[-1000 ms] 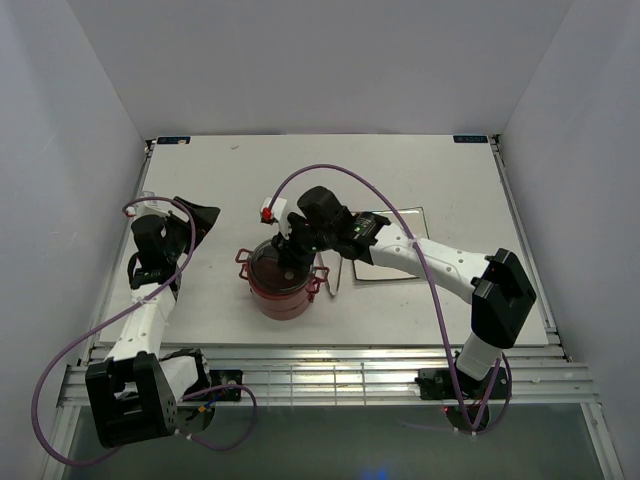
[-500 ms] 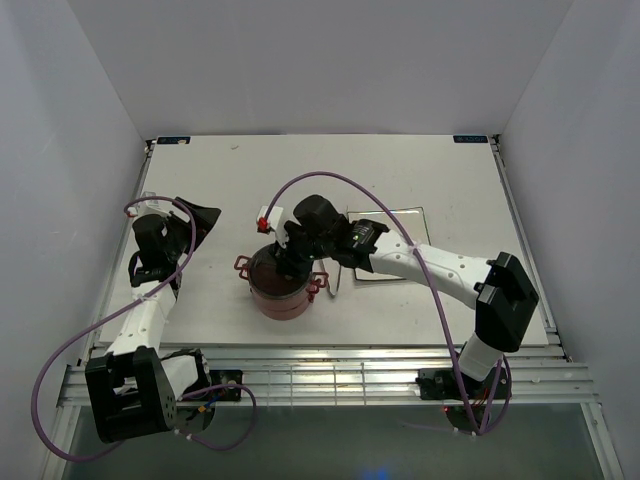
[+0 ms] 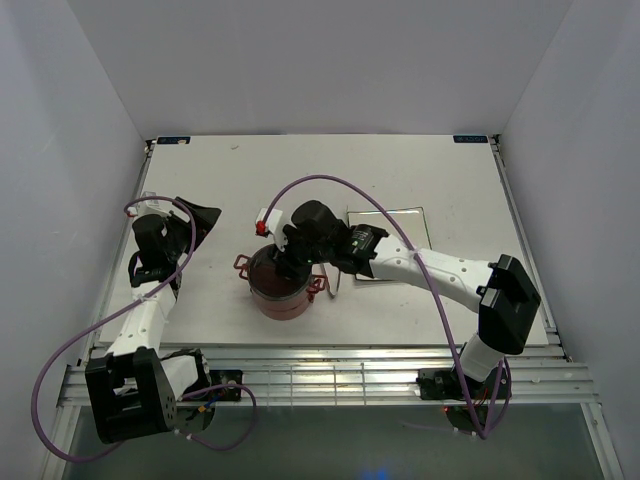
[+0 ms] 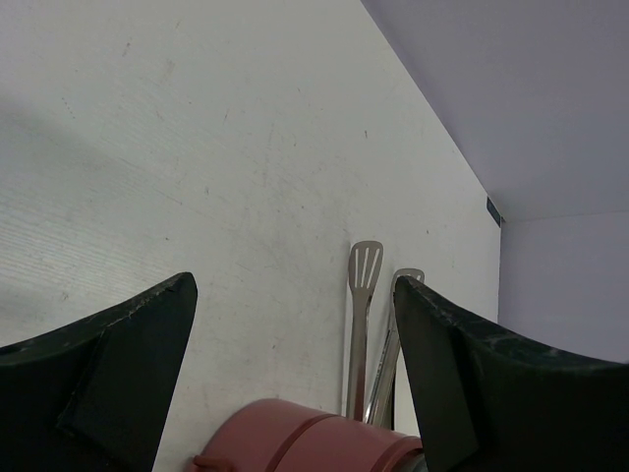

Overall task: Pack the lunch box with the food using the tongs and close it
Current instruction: Place the box lid in the packing box.

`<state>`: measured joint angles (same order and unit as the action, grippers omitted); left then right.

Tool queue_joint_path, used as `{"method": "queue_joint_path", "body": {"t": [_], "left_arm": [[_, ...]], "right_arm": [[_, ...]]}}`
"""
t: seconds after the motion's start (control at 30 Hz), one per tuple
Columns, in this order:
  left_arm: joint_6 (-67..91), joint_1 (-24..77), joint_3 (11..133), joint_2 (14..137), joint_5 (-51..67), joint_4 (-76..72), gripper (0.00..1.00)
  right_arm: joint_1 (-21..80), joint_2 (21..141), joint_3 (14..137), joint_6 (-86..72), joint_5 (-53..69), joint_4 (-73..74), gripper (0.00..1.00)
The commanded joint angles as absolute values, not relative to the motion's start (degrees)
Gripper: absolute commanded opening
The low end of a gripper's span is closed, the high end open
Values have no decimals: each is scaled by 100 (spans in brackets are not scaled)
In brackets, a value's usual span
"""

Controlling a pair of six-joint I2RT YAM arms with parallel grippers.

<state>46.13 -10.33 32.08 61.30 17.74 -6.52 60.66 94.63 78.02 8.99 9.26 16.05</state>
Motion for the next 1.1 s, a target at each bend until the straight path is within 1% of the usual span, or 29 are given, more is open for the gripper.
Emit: {"method": "queue_joint_path", "body": {"t": [0.0, 0.4, 0.8, 1.07], "left_arm": [[4597, -1028, 3261, 5968, 1854, -730, 91], [4623, -1028, 3287, 5933, 1889, -738, 91], [4641, -1020, 3349, 5801, 1934, -659, 91], [4649, -1028, 3419, 5695, 1925, -545, 91]], "right_arm": [[6091, 9466, 7831, 940, 484, 1406, 35], [6091, 9694, 7893, 958, 387, 1362, 35], [6065, 9422, 7576, 590, 536, 1178, 37], [5986, 9202, 7576, 404, 624, 1467, 38]]}}
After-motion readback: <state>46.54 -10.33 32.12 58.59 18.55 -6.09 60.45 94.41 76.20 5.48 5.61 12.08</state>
